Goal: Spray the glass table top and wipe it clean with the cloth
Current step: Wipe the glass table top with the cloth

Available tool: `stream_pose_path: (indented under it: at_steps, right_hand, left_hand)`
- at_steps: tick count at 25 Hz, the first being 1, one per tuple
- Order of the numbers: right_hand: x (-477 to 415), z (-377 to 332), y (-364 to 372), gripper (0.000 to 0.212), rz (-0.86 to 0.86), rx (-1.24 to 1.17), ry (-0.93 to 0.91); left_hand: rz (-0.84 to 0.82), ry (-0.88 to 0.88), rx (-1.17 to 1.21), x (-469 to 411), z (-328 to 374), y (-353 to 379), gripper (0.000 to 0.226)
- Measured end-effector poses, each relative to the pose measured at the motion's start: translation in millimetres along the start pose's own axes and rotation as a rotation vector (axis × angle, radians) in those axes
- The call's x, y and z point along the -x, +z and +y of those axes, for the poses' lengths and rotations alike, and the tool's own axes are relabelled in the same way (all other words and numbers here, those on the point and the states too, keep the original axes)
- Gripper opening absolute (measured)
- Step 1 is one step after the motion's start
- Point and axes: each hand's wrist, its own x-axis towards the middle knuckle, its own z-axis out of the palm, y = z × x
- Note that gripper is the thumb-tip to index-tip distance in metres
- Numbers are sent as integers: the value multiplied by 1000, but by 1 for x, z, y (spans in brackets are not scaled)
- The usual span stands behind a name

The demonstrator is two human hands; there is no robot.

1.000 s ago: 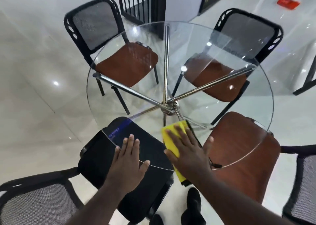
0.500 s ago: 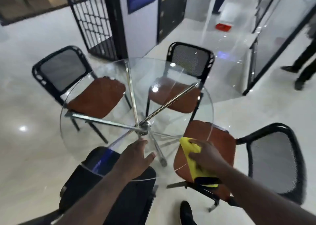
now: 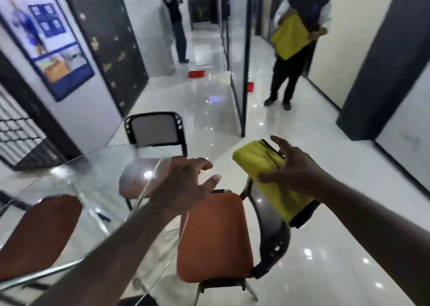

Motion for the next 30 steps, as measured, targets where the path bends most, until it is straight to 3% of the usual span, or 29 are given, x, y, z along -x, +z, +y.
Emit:
stream_pose_path:
  at_steps: [5,12,23,30]
  right_hand:
    - [-21,109,-135,120,56,-103,51]
    - [-93,195,-256,123,71,-41,-22]
    - [-350,205,-289,116,-54,94,-80]
    - [-520,159,-315,108,-107,87,-207]
  left_hand:
    - [-80,155,-67,-94,146,73,43]
    - [-96,222,-121,-204,262,145,52]
    - [-29,142,-99,-431,225,210,52]
    - [67,-17,-163,-560,193,179,51]
